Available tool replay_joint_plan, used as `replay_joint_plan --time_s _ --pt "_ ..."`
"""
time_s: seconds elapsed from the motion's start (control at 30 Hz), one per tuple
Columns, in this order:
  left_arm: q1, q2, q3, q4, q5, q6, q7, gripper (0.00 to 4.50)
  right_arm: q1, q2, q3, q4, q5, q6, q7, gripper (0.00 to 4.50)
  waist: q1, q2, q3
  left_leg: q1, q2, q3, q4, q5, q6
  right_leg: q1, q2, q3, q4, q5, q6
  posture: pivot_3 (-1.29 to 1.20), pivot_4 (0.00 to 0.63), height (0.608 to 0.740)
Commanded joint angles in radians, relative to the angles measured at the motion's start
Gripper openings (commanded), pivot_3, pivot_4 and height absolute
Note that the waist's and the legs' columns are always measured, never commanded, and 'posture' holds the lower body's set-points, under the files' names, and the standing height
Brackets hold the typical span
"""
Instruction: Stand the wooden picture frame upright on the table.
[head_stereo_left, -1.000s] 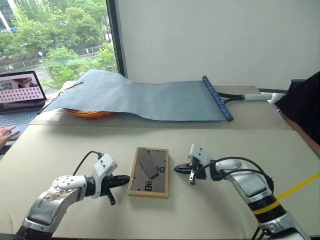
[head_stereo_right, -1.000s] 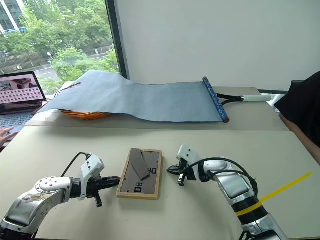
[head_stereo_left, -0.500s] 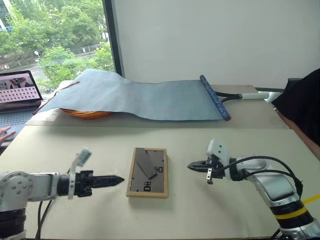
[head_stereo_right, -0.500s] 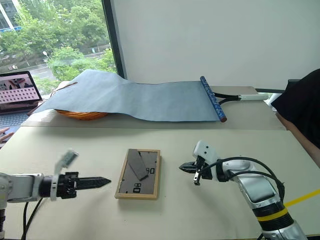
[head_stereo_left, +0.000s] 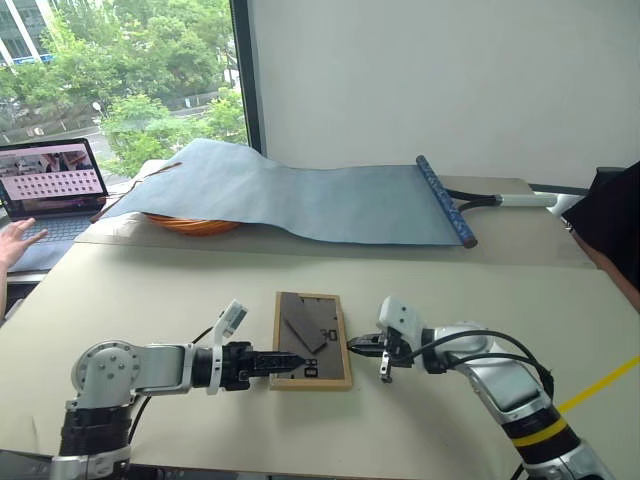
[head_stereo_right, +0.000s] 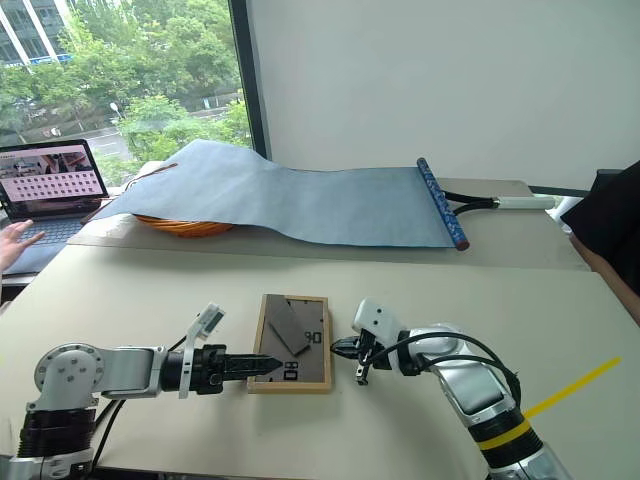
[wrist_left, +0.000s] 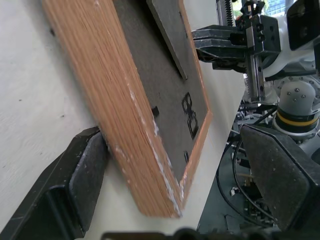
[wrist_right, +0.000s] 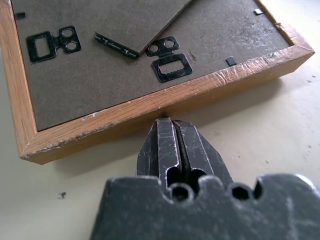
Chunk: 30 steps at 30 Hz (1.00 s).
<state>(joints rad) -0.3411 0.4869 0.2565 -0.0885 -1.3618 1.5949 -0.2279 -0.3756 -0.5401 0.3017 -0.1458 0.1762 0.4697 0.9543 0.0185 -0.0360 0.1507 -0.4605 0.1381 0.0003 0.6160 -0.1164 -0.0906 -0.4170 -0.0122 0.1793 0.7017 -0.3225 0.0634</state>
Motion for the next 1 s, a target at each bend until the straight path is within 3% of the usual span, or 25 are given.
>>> replay_joint_plan --time_s 0.03,0.1,0.17,0.2,0.23,0.43,0.63,0.77,0.87,1.0 --pt "0.018 -0.034 -0.008 0.014 -0.076 0.020 0.063 4.44 -0.013 0.003 -0.003 -0.006 -0.009 -0.028 -0.004 0.00 0.000 0.000 0.000 0.000 0.000 0.000 0.000 0.000 0.000 0.000 0.000 0.000 0.000 0.000 0.000 0.00 0.150 0.684" --pt "0.029 -0.025 0.000 0.011 -0.099 0.019 0.083 4.20 -0.014 0.001 -0.007 -0.001 -0.012 -0.029 -0.005 0.00 -0.002 0.000 0.000 0.000 0.000 0.000 -0.001 0.000 0.000 0.000 0.000 0.000 0.000 0.000 0.000 0.00 0.150 0.684" --pt "0.040 -0.004 0.006 0.003 -0.127 0.015 0.086 3.48 -0.014 -0.002 -0.010 0.001 -0.014 -0.030 -0.006 0.00 -0.006 0.000 0.000 0.000 0.000 0.000 -0.002 0.000 0.000 0.004 0.000 0.000 0.000 0.000 0.000 0.00 0.150 0.684" --pt "0.043 0.008 0.008 0.005 -0.142 0.012 0.088 3.48 -0.013 -0.002 -0.011 0.001 -0.014 -0.030 -0.005 0.00 -0.007 0.000 0.000 0.000 0.000 0.000 -0.002 0.000 0.000 0.004 0.000 0.000 0.000 0.000 -0.001 0.00 0.150 0.684" --pt "0.044 0.019 0.007 0.005 -0.156 0.008 0.085 2.95 -0.013 -0.002 -0.011 0.001 -0.015 -0.030 -0.005 0.00 -0.009 0.000 0.000 0.000 0.000 0.000 -0.003 0.000 0.000 0.003 0.000 0.000 0.000 0.000 -0.001 0.00 0.150 0.684" --pt "0.022 0.074 -0.002 0.034 -0.229 -0.036 0.071 1.16 -0.023 -0.008 -0.068 -0.022 0.026 -0.003 -0.008 0.00 -0.012 0.000 0.000 0.000 0.000 0.000 -0.004 0.000 -0.001 0.002 0.000 0.000 0.000 -0.001 -0.001 0.00 0.150 0.684" --pt "-0.035 0.144 -0.002 0.105 -0.228 -0.063 0.044 1.15 -0.048 -0.104 -0.249 -0.063 0.165 0.149 0.014 0.00 -0.007 -0.001 0.000 -0.001 0.000 0.000 -0.005 0.001 -0.001 0.001 0.000 0.000 0.000 -0.001 -0.001 0.00 0.150 0.684" --pt "-0.080 0.187 -0.033 0.130 -0.202 -0.042 -0.017 1.15 -0.143 -0.113 -0.380 -0.124 0.409 0.360 0.039 1.15 -0.011 -0.001 0.001 -0.001 0.000 0.000 -0.007 0.001 -0.001 -0.001 0.000 0.000 0.000 -0.001 -0.002 0.00 0.150 0.684" --pt "-0.124 0.181 -0.066 0.143 -0.167 -0.042 -0.045 1.15 -0.202 -0.073 -0.335 -0.164 0.459 0.420 0.017 2.13 -0.018 -0.001 0.001 -0.001 0.000 0.000 -0.009 0.001 -0.001 -0.002 0.000 0.000 0.000 -0.001 -0.004 0.00 0.150 0.684" --pt "-0.176 0.153 -0.104 0.143 -0.143 -0.038 -0.070 1.15 -0.247 -0.011 -0.179 -0.127 0.356 0.345 -0.011 3.50 -0.021 -0.001 0.001 -0.002 0.000 -0.001 -0.010 0.001 -0.002 -0.002 0.000 -0.001 -0.001 -0.002 -0.004 0.00 0.150 0.684"
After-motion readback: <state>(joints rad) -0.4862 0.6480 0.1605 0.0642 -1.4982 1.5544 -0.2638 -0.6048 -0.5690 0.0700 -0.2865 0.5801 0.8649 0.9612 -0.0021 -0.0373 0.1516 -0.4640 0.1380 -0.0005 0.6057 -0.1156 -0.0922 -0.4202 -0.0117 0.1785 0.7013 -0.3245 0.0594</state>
